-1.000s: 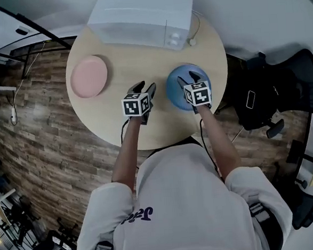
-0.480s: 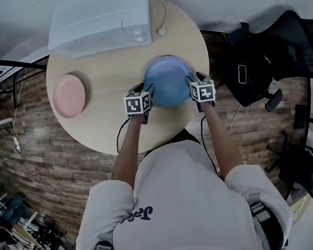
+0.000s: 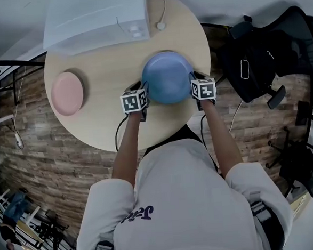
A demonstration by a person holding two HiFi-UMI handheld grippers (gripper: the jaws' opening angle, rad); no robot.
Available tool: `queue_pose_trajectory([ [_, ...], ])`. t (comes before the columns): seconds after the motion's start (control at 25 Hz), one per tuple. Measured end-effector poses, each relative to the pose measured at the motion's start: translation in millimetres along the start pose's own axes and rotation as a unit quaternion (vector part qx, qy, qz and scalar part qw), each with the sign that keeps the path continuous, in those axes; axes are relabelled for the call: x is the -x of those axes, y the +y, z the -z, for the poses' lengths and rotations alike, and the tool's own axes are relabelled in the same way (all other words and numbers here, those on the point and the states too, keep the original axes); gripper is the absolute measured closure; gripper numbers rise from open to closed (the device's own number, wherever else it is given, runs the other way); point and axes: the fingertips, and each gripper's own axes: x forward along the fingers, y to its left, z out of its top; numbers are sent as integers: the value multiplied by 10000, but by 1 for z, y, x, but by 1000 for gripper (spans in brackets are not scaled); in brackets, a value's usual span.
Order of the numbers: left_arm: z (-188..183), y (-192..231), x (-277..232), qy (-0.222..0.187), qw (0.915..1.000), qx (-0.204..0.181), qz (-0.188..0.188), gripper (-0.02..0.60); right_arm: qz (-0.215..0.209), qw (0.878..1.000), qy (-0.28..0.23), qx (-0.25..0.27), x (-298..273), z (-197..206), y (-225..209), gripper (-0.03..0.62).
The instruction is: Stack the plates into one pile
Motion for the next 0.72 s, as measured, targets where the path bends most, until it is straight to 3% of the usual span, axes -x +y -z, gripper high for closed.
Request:
queue_pose_trajectory([
  [0.36,3,9,-3,-95,9992,337,-182,534,-50,9999,116,-112,-4,3,3,545],
  [0.72,16,28,23,-238,9939,958,-494,554,-234,9996,153,-65,5,5,32,546],
])
